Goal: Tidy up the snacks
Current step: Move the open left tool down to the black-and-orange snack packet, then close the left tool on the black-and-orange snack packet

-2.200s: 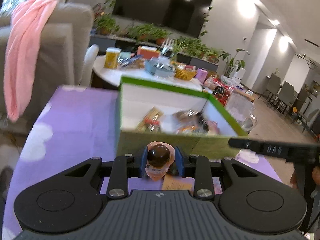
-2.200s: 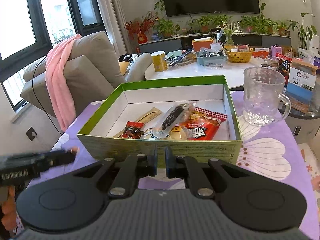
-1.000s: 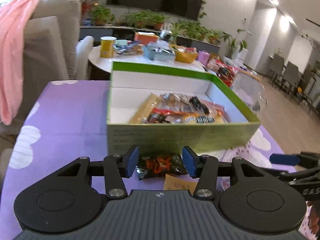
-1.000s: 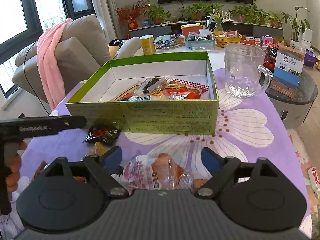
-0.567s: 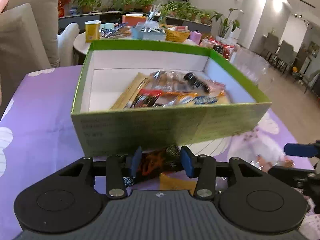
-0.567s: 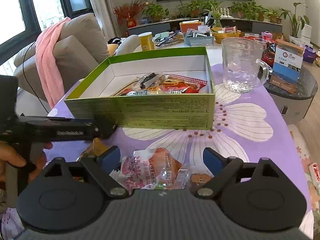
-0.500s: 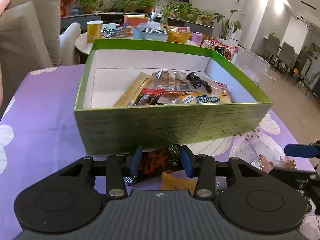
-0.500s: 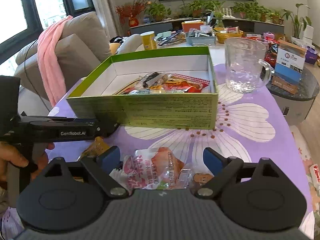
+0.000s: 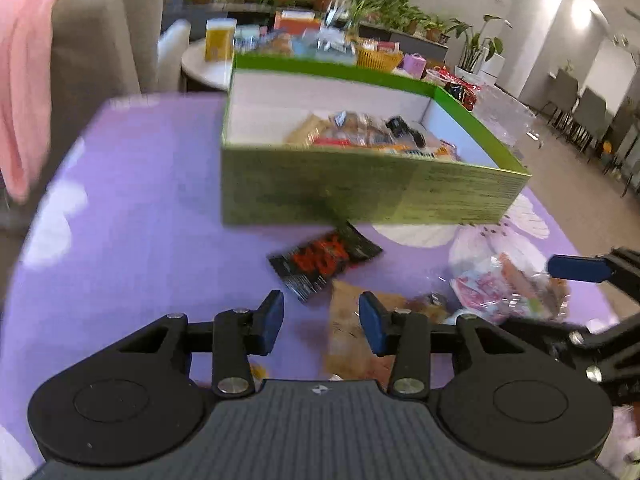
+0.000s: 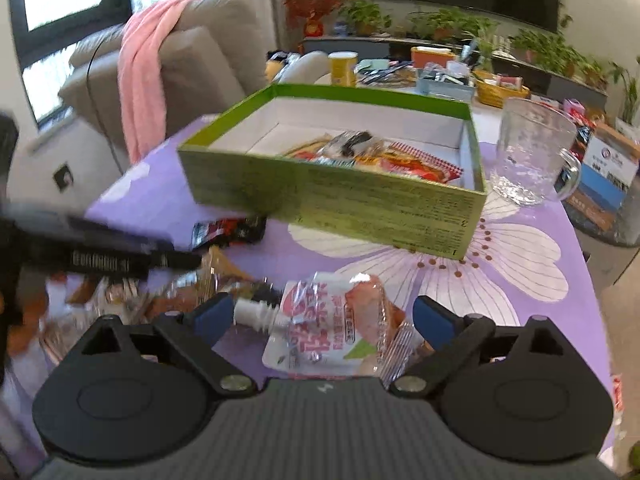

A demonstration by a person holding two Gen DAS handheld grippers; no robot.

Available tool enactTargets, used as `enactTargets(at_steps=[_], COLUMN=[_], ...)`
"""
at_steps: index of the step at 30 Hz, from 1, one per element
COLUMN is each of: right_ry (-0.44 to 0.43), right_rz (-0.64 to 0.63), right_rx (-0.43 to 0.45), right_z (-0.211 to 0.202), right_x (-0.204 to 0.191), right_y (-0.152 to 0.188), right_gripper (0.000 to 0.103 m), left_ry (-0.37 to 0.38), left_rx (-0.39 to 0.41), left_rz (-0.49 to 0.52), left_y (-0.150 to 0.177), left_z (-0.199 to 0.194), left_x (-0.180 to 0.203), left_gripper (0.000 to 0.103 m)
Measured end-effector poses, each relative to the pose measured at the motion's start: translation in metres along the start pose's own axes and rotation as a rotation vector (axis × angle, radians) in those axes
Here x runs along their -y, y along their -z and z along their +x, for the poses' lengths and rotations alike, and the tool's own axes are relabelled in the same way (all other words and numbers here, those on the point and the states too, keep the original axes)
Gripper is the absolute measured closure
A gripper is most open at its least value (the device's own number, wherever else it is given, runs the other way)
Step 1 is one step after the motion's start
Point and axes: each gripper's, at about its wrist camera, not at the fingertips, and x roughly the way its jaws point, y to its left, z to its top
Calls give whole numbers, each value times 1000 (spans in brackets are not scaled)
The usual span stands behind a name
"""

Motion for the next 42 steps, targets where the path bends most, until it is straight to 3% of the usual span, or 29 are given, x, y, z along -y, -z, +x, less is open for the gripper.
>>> enactTargets(at_steps=[2,5,8,15,19,22,25,32,34,35,37,42], right_ry=[5,3,12,40,81,53,34,-12,-15,-13,-10,-16], right_rz=[-35,-72,-97,-128,-144,-122,-90,-37,-34,-33,-26,15], right_rx=[-22,-42,-60,-85,-95,-78,-73,-9,1,5,15,41], right_z=[2,5,10,27,40,39,33,6,-1,-2,-6,-13], right_x=[-4,-9,-12,-18,-20,-20,-16,-14,-15,-15,-14,-9], right_y=[2,5,7,1,0,0,0,4,4,3,3,2], right_gripper=[26,26,25,25,25,26,26,26,26,26,26,26], left_ry=[-33,-27,-19,37,34,40,46,55,32,14,-8,16], left_rx=[39,36,18,3,21,38,61,83,88,90,93,44], left_rz=[102,244,300,259,232,197,167,177,197,218,280,416], left_y=[-6,-15,-21,-20,-14,-10,-7,-4,-5,-6,-9,-21], left_z=[2,17,32,46,39,32,21,2,1,3,7,31], left_x=[3,9,12,7,3,-1,-2,5,7,9,13,20], left_gripper=[62,62,62,64,82,98,103,100,89,80,74,74])
